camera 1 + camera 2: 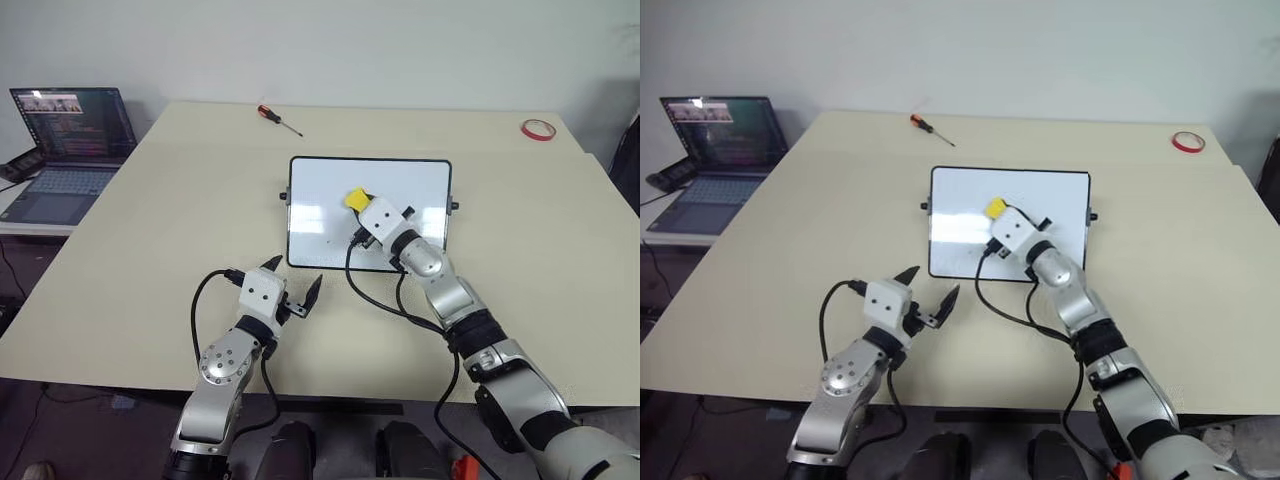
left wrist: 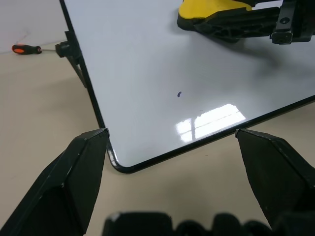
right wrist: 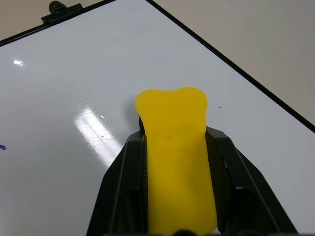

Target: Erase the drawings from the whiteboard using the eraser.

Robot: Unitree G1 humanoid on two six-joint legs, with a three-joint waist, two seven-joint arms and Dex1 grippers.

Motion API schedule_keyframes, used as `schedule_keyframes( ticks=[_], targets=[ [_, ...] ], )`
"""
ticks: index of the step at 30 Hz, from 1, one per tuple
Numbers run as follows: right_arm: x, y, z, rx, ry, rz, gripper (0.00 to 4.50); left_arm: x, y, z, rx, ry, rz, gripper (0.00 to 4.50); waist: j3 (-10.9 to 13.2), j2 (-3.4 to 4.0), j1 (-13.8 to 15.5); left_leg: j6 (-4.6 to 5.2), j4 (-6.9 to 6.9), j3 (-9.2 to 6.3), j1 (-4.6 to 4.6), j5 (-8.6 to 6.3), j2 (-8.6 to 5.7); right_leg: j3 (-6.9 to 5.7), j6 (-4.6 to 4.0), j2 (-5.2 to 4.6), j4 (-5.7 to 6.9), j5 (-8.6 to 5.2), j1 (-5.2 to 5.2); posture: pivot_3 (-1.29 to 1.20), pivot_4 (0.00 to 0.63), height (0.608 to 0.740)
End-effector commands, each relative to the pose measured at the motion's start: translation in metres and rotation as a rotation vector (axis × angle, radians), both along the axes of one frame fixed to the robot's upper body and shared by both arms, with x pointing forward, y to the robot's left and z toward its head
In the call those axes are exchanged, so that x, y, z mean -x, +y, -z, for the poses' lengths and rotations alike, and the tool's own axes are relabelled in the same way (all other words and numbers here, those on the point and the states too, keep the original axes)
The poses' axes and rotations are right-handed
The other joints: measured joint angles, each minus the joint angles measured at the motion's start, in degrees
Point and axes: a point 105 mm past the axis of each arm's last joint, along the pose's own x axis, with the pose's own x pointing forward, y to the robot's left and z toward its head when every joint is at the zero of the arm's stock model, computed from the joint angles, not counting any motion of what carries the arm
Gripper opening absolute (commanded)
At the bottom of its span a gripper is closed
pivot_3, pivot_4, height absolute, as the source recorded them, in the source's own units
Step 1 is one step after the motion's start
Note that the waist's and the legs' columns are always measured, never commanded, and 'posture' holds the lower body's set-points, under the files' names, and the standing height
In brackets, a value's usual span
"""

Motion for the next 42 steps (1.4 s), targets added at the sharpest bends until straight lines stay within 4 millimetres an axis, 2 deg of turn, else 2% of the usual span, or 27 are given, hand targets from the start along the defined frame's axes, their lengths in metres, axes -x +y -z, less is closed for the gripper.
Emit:
schedule_keyframes(
  ticks=[1, 4, 7, 10, 13, 18, 22, 27, 30, 35, 36, 39, 42],
  targets=[
    [0.015, 0.019, 0.017, 0.058, 0.041, -0.113, 1.22, 0.003, -0.003, -0.014, 0.007, -0.051, 0.018, 4.5, 0.0, 0.0, -0.17, 0.0, 0.0, 0.02, 0.01, 0.0, 0.02, 0.02, 0.0, 0.01, 0.0, 0.0, -0.01, 0.0, 0.15, 0.74],
    [0.035, 0.033, 0.043, 0.161, 0.116, -0.242, 1.22, 0.005, -0.002, -0.012, 0.007, -0.046, 0.016, 4.5, 0.0, 0.01, -0.2, 0.01, 0.0, 0.02, 0.03, 0.0, 0.04, 0.02, 0.0, 0.02, 0.0, 0.0, 0.01, 0.0, 0.15, 0.74],
    [0.049, 0.038, 0.059, 0.27, 0.143, -0.326, 1.22, 0.006, -0.002, -0.012, 0.007, -0.045, 0.014, 4.5, 0.0, 0.01, -0.08, 0.01, 0.01, 0.0, 0.02, 0.0, 0.02, 0.0, 0.0, 0.02, 0.01, 0.0, 0.02, 0.0, 0.15, 0.74],
    [0.052, 0.036, 0.066, 0.331, 0.166, -0.345, 1.22, 0.006, -0.003, -0.011, 0.009, -0.043, 0.011, 4.5, 0.0, 0.01, 0.0, 0.01, 0.03, -0.04, 0.04, 0.0, 0.0, -0.03, 0.01, 0.01, 0.02, 0.0, 0.05, 0.0, 0.15, 0.74],
    [0.039, 0.03, 0.056, 0.3, 0.145, -0.273, 1.22, 0.006, -0.003, -0.011, 0.01, -0.041, 0.01, 4.5, 0.0, 0.01, 0.0, 0.0, 0.02, -0.07, 0.04, 0.0, 0.0, -0.05, 0.0, 0.02, 0.02, 0.0, 0.05, 0.0, 0.15, 0.74],
    [0.008, 0.016, 0.019, 0.129, 0.064, -0.085, 1.22, 0.006, -0.004, -0.01, 0.012, -0.04, 0.008, 4.5, 0.01, 0.01, 0.02, -0.01, 0.03, -0.08, 0.04, 0.01, 0.0, -0.05, 0.0, 0.02, 0.05, 0.01, 0.04, 0.0, 0.15, 0.74],
    [-0.002, 0.005, -0.002, 0.014, 0.019, -0.007, 1.22, 0.005, -0.005, -0.011, 0.015, -0.043, 0.011, 4.5, 0.0, 0.0, 0.39, -0.01, 0.07, -0.15, 0.01, 0.01, -0.03, -0.08, 0.0, -0.01, 0.03, 0.01, 0.07, 0.0, 0.15, 0.74],
    [0.018, 0.008, -0.007, -0.062, 0.062, -0.088, 1.22, 0.005, -0.004, -0.012, 0.01, -0.044, 0.02, 4.5, 0.01, 0.01, 0.18, 0.0, 0.0, -0.08, -0.04, 0.0, -0.03, -0.05, 0.0, -0.03, -0.02, 0.0, 0.0, 0.0, 0.15, 0.74],
    [0.037, 0.002, -0.02, -0.148, 0.105, -0.136, 1.22, 0.003, -0.002, -0.018, 0.012, -0.063, 0.035, 4.5, 0.04, 0.02, 0.12, 0.01, -0.01, -0.06, -0.1, 0.0, -0.01, -0.03, -0.02, -0.03, -0.02, -0.02, -0.08, 0.0, 0.15, 0.74],
    [0.064, -0.031, -0.043, -0.229, 0.131, -0.095, 1.22, 0.001, 0.005, -0.027, 0.014, -0.088, 0.069, 4.5, 0.05, 0.04, 0.15, 0.01, 0.0, -0.09, -0.11, -0.01, -0.02, -0.05, -0.01, -0.03, -0.02, -0.02, -0.06, 0.0, 0.15, 0.74],
    [0.071, -0.043, -0.046, -0.249, 0.142, -0.068, 1.22, 0.0, 0.008, -0.028, 0.01, -0.089, 0.068, 4.5, 0.05, 0.04, 0.17, 0.01, 0.0, -0.09, -0.11, -0.01, -0.02, -0.05, -0.01, -0.03, -0.02, -0.02, -0.06, 0.0, 0.15, 0.74],
    [0.09, -0.081, -0.042, -0.28, 0.206, 0.066, 1.22, -0.001, 0.016, -0.027, -0.005, -0.086, 0.069, 4.5, 0.05, 0.04, 0.36, 0.01, -0.02, -0.19, -0.15, -0.01, -0.03, -0.06, -0.03, -0.05, -0.05, -0.06, -0.06, 0.0, 0.15, 0.74],
    [0.11, -0.109, -0.026, -0.277, 0.285, 0.186, 1.22, -0.001, 0.021, -0.027, -0.008, -0.092, 0.059, 4.5, 0.05, 0.03, 0.4, 0.0, -0.01, -0.19, -0.15, -0.01, -0.06, -0.05, -0.02, -0.1, -0.06, -0.07, -0.03, 0.0, 0.15, 0.74]
  ],
)
